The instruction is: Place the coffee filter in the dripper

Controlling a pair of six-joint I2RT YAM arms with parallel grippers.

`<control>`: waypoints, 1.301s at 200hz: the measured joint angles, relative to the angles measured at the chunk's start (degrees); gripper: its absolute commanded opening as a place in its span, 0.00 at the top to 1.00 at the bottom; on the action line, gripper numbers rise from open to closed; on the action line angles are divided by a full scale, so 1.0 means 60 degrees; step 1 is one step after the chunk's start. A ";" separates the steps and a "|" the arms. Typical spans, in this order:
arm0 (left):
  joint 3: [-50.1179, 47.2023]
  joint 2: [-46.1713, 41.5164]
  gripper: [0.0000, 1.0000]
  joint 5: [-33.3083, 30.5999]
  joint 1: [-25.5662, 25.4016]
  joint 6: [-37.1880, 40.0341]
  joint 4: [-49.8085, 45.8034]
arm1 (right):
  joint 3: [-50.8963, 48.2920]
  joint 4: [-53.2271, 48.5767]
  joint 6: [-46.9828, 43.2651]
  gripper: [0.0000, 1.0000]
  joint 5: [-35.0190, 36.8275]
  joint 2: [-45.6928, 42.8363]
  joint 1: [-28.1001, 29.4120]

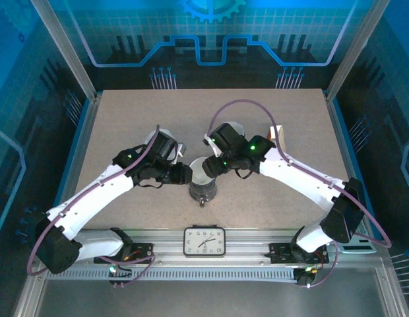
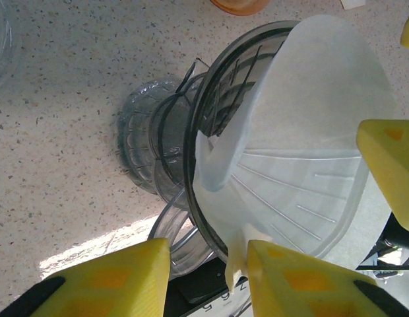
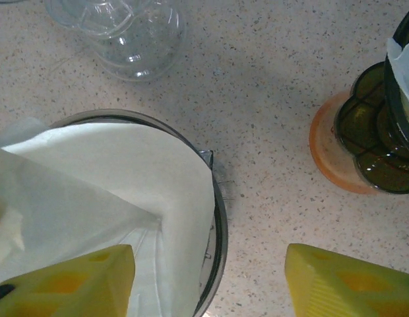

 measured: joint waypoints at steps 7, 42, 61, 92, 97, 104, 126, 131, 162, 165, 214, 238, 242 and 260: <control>-0.0011 0.0000 0.63 0.0000 0.0000 0.0000 0.0015 | 0.0025 -0.0004 0.0022 0.33 -0.0004 0.0004 0.0000; -0.0055 0.0000 0.63 -0.0004 0.0000 -0.0004 0.0087 | 0.0361 0.0004 0.0066 0.32 -0.0091 0.0535 0.0025; -0.0055 0.0000 0.62 -0.0004 0.0000 0.0000 0.0095 | 0.0393 -0.0007 0.0069 0.32 -0.0178 0.0936 0.0087; -0.0055 0.0000 0.59 0.0000 0.0000 -0.0004 0.0095 | 0.0430 -0.0036 0.0066 0.32 -0.0259 0.1402 0.0149; -0.0055 0.0000 0.58 -0.0004 0.0000 -0.0004 0.0095 | 0.0430 -0.0040 0.0066 0.32 -0.0262 0.1461 0.0164; -0.0055 0.0000 0.58 -0.0004 0.0000 0.0000 0.0095 | 0.0448 -0.0073 0.0066 0.32 -0.0262 0.1548 0.0189; -0.0055 0.0000 0.55 -0.0007 0.0000 -0.0004 0.0095 | 0.0470 -0.0095 0.0066 0.32 -0.0255 0.1770 0.0302; -0.0055 -0.0004 0.54 -0.0007 0.0000 -0.0007 0.0095 | 0.0470 -0.0095 0.0066 0.32 -0.0259 0.1807 0.0324; -0.0135 -0.0284 0.48 -0.0102 0.0033 -0.0087 0.0226 | 0.0474 -0.0091 0.0066 0.32 -0.0251 0.1971 0.0382; -0.0149 -0.0346 0.47 -0.0109 0.0047 -0.0087 0.0240 | 0.0474 -0.0091 0.0069 0.32 -0.0251 0.1985 0.0382; -0.0423 -0.0969 0.45 -0.0066 0.0390 -0.0175 0.0674 | 0.0474 -0.0076 0.0069 0.32 -0.0138 0.2204 0.0477; -0.0525 -0.0798 0.47 0.0040 0.0441 -0.0262 0.0834 | 0.0474 -0.0073 0.0102 0.32 -0.0106 0.2240 0.0488; -0.0532 -0.0765 0.47 0.0047 0.0441 -0.0270 0.0852 | 0.0474 -0.0073 0.0106 0.32 -0.0095 0.2240 0.0488; -0.0550 -0.0597 0.47 0.0109 0.0441 -0.0295 0.0896 | 0.0474 -0.0069 0.0138 0.32 -0.0076 0.2240 0.0488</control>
